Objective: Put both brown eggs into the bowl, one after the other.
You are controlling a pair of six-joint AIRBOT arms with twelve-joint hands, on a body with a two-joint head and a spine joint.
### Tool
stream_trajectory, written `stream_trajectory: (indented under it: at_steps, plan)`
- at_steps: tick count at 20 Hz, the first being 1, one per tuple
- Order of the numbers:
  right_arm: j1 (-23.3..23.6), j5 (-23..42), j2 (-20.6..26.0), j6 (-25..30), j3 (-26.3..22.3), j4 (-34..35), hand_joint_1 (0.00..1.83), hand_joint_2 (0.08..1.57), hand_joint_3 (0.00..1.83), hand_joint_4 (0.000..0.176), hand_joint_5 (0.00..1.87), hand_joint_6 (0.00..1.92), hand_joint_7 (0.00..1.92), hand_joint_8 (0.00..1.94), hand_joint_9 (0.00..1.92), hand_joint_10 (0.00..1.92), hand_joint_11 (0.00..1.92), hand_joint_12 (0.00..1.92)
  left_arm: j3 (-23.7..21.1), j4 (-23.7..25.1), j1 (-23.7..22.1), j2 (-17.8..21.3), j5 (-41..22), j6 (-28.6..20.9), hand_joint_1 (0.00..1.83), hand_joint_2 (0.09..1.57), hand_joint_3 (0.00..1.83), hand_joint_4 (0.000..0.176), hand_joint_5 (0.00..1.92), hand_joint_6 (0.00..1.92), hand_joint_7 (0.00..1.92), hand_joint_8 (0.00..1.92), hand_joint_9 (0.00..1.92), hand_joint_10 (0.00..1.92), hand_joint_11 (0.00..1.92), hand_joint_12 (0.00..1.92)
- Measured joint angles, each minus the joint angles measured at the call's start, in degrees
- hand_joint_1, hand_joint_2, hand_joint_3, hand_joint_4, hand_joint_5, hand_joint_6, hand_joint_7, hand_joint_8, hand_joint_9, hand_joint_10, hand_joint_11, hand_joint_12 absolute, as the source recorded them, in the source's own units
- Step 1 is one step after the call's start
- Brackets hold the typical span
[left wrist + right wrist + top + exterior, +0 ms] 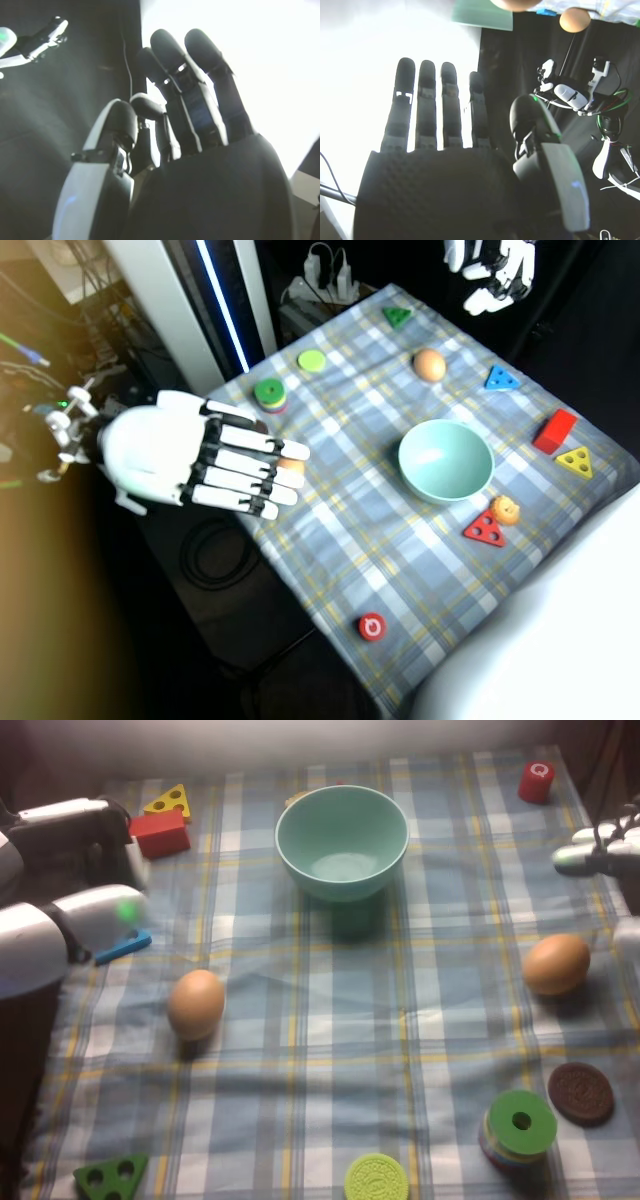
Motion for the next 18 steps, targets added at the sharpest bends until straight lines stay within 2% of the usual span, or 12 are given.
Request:
stream_trajectory:
  at_steps: [2,4,5,6,7,9,12,13,14,16,18]
  plan:
    - [0.0,-0.3,-0.1,0.0,0.0,-0.1,0.5,1.31,0.0,0.0,0.57,0.0,0.51,0.0,0.51,0.01,0.29,0.64,0.3,0.1,-0.5,0.0,0.2,0.0,0.3,1.21,0.0,0.132,0.49,0.0,0.4,0.01,0.48,0.01,0.0,0.78]
    - [0.0,-0.2,-0.1,0.0,0.0,-0.1,0.46,1.32,0.0,0.0,0.57,0.0,0.51,0.0,0.51,0.0,0.27,0.64,0.6,0.3,-0.6,-0.1,1.3,0.0,0.4,1.16,0.0,0.132,0.46,0.0,0.37,0.0,0.44,0.01,0.0,0.68]
    - [0.0,-0.2,-0.1,0.0,0.0,-0.2,0.46,1.33,0.0,0.0,0.57,0.0,0.51,0.0,0.5,0.0,0.25,0.64,0.8,0.4,-1.1,-0.4,2.0,1.4,0.48,1.11,0.0,0.142,0.44,0.0,0.36,0.0,0.41,0.0,0.0,0.68]
    - [0.0,-0.2,-0.1,0.0,0.0,-0.2,0.48,1.33,0.0,0.0,0.57,0.0,0.5,0.0,0.48,0.0,0.19,0.71,0.3,-0.9,-1.9,-0.9,3.2,7.5,0.59,1.02,0.0,0.157,0.43,0.0,0.36,0.0,0.37,0.0,0.0,0.7]
    - [0.0,-0.2,-0.1,0.0,0.0,-0.3,0.5,1.33,0.0,0.0,0.56,0.0,0.5,0.0,0.48,0.0,0.15,0.79,-0.3,-1.9,-2.1,-0.9,3.8,10.4,0.6,0.97,0.0,0.165,0.45,0.0,0.38,0.0,0.39,0.0,0.0,0.79]
    - [0.0,-0.1,-0.1,0.0,0.0,-0.4,0.56,1.32,0.0,0.0,0.56,0.0,0.51,0.0,0.48,0.0,0.12,0.87,-1.7,-3.6,-2.8,-1.7,5.7,20.4,0.66,0.89,0.0,0.176,0.43,0.0,0.41,0.01,0.43,0.01,0.0,0.85]
    - [0.1,1.2,0.2,0.0,-0.7,-1.9,0.64,1.31,0.0,0.0,0.57,0.0,0.5,0.0,0.52,0.0,0.31,0.6,-2.1,-6.8,-4.4,-3.3,9.4,31.2,0.67,0.84,0.0,0.176,0.41,0.0,0.47,0.01,0.49,0.02,0.0,0.92]
    - [0.2,1.8,0.3,0.0,-0.9,-2.4,0.64,1.32,0.0,0.0,0.56,0.0,0.5,0.0,0.51,0.0,0.31,0.52,-1.8,-8.2,-5.4,-4.1,10.7,34.4,0.72,0.84,0.0,0.176,0.42,0.0,0.44,0.01,0.45,0.01,0.0,0.75]
    - [0.3,2.7,0.3,0.0,-1.0,-2.6,0.65,1.31,0.0,0.0,0.6,0.01,0.53,0.01,0.52,0.01,0.35,0.45,-0.7,-9.3,-6.6,-5.5,12.7,37.2,0.74,0.84,0.0,0.176,0.44,0.01,0.44,0.01,0.44,0.01,0.0,0.68]
    - [0.3,3.2,0.4,0.0,-1.0,-2.6,0.67,1.31,0.0,0.0,0.61,0.01,0.54,0.01,0.54,0.01,0.37,0.46,0.9,-9.9,-8.0,-7.0,16.0,38.5,0.77,0.85,0.0,0.17,0.44,0.01,0.44,0.01,0.46,0.01,0.0,0.68]
    - [0.3,3.2,0.4,0.0,-1.0,-2.6,0.68,1.33,0.0,0.0,0.61,0.0,0.55,0.0,0.56,0.01,0.38,0.48,2.7,-11.0,-10.2,-8.7,19.7,40.9,0.82,0.86,0.0,0.174,0.48,0.0,0.5,0.0,0.55,0.01,0.02,0.8]
